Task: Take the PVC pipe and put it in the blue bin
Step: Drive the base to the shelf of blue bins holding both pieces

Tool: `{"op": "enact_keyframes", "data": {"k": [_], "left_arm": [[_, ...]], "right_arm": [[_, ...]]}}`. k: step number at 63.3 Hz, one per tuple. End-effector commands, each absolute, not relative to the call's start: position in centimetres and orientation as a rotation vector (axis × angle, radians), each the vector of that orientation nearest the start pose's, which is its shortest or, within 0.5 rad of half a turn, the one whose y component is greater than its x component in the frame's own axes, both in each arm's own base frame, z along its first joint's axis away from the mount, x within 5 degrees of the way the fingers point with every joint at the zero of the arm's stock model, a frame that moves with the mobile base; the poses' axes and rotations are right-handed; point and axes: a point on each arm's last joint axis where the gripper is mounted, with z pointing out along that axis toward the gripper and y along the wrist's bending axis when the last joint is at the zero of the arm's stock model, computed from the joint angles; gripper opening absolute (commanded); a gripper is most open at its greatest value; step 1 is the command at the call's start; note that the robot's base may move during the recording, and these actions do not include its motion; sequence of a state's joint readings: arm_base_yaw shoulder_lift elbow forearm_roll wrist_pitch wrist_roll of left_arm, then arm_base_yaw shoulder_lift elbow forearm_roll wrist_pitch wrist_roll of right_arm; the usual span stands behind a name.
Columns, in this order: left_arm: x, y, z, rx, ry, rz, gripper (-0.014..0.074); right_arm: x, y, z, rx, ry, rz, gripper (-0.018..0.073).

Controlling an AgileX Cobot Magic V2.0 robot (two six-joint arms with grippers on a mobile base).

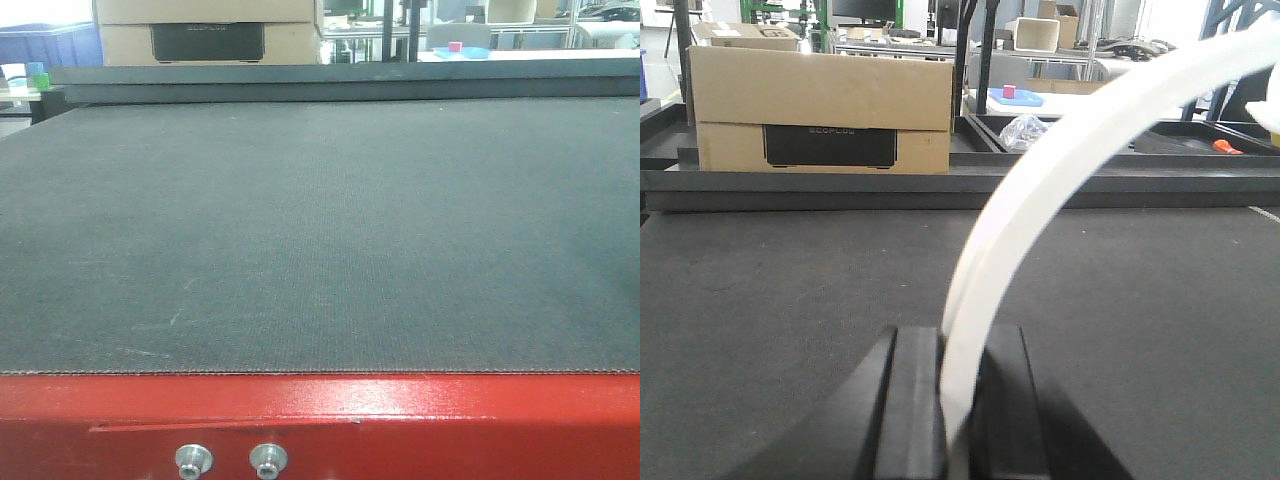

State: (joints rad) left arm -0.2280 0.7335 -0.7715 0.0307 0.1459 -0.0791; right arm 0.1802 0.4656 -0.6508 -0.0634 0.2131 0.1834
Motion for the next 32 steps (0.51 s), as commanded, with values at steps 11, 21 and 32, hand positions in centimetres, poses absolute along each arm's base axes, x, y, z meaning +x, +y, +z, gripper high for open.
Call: {"op": "enact_keyframes", "data": {"k": [11, 21, 32], "left_arm": [[14.79, -3.47, 39.54, 0.140, 1.555, -0.219, -0.0111], [14.85, -3.48, 39.51, 0.140, 1.557, -0.219, -0.0111], [14.85, -3.48, 39.51, 0.140, 1.557, -0.219, -0.0111]], "right_arm": [[8.93, 1.50, 38.05, -0.047, 1.486, 0.218, -0.0169], [8.93, 1.50, 38.05, -0.047, 1.486, 0.218, -0.0169], [8.93, 1.50, 38.05, -0.047, 1.486, 0.218, -0.0169]]}}
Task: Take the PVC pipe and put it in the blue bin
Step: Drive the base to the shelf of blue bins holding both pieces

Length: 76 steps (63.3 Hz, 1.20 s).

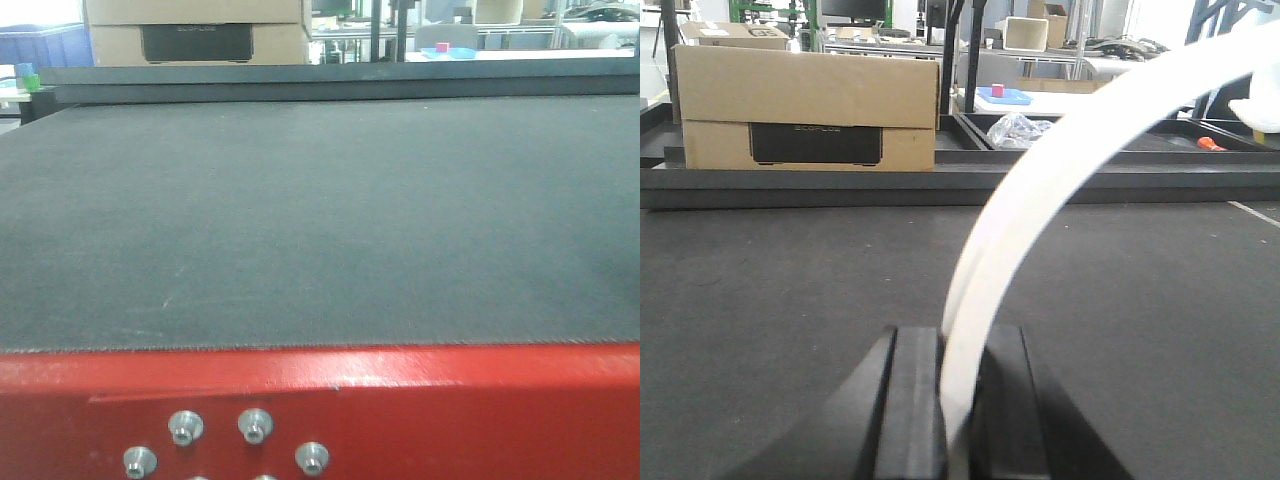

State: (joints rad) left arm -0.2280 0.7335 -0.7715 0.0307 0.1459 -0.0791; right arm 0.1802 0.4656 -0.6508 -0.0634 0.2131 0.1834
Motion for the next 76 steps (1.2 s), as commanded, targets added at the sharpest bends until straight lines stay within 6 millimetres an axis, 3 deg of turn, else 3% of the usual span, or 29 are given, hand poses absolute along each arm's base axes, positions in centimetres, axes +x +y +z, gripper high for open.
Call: {"op": "enact_keyframes", "data": {"k": [1, 76], "left_arm": [[14.85, -3.48, 39.51, 0.140, 1.557, -0.219, -0.0111], [14.80, -3.47, 39.54, 0.140, 1.555, -0.219, -0.0111]], "right_arm": [[8.93, 1.50, 38.05, -0.047, 1.486, 0.218, -0.0169], [8.93, 1.50, 38.05, -0.047, 1.486, 0.218, -0.0169]]}}
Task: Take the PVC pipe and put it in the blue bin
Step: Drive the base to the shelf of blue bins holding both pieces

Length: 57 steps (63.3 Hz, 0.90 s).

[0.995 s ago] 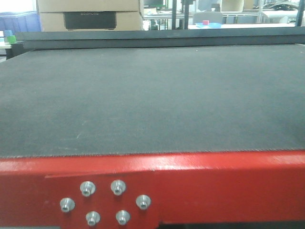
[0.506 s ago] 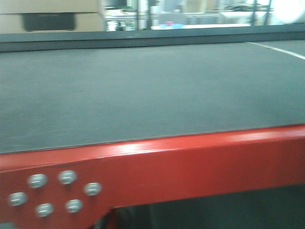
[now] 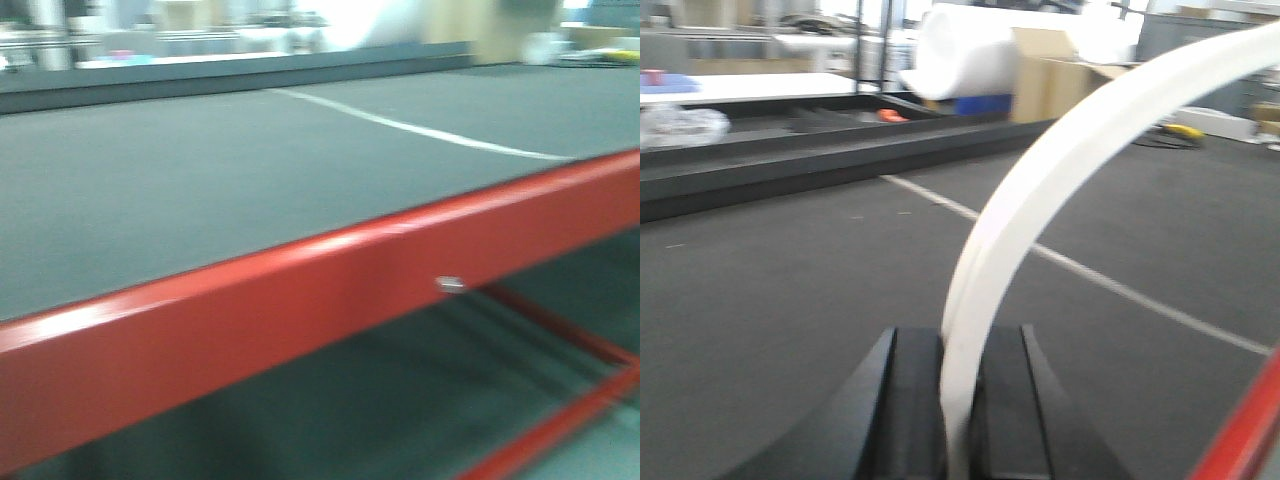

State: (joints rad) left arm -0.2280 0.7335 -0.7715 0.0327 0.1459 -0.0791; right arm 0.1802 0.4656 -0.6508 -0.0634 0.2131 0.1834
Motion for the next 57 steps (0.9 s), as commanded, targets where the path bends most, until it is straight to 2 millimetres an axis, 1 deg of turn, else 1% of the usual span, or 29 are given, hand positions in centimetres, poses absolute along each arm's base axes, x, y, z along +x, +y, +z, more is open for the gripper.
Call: {"op": "enact_keyframes", "data": {"k": [1, 57], "left_arm": [[14.80, -3.47, 39.54, 0.140, 1.555, -0.219, -0.0111], [14.80, -3.47, 39.54, 0.140, 1.555, -0.219, -0.0111]], "right_arm": [[8.93, 1.50, 38.05, -0.047, 1.486, 0.218, -0.0169], [8.93, 1.50, 38.05, -0.047, 1.486, 0.218, -0.0169]]}}
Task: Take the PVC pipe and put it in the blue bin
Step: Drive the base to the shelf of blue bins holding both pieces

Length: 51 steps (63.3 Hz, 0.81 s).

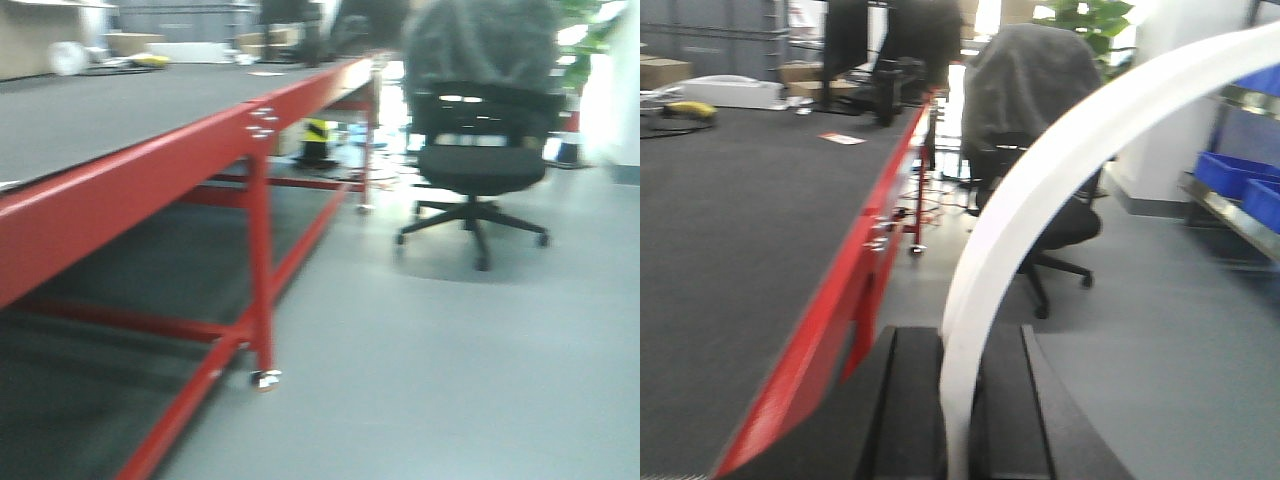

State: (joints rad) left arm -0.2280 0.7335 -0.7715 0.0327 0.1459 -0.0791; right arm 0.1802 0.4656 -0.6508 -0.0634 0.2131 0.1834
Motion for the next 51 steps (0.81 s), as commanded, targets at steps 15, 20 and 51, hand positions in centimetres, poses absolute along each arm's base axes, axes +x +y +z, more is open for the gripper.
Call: {"op": "enact_keyframes", "data": {"k": [15, 20, 51], "left_arm": [[14.80, -3.47, 39.54, 0.140, 1.555, -0.219, -0.0111], [14.80, -3.47, 39.54, 0.140, 1.555, -0.219, -0.0111], [14.80, -3.47, 39.54, 0.140, 1.555, -0.219, -0.0111]], "right_arm": [[8.93, 1.50, 38.05, -0.047, 1.486, 0.218, -0.0169], [8.93, 1.50, 38.05, -0.047, 1.486, 0.218, -0.0169], [8.93, 1.50, 38.05, -0.047, 1.486, 0.218, -0.0169]]}}
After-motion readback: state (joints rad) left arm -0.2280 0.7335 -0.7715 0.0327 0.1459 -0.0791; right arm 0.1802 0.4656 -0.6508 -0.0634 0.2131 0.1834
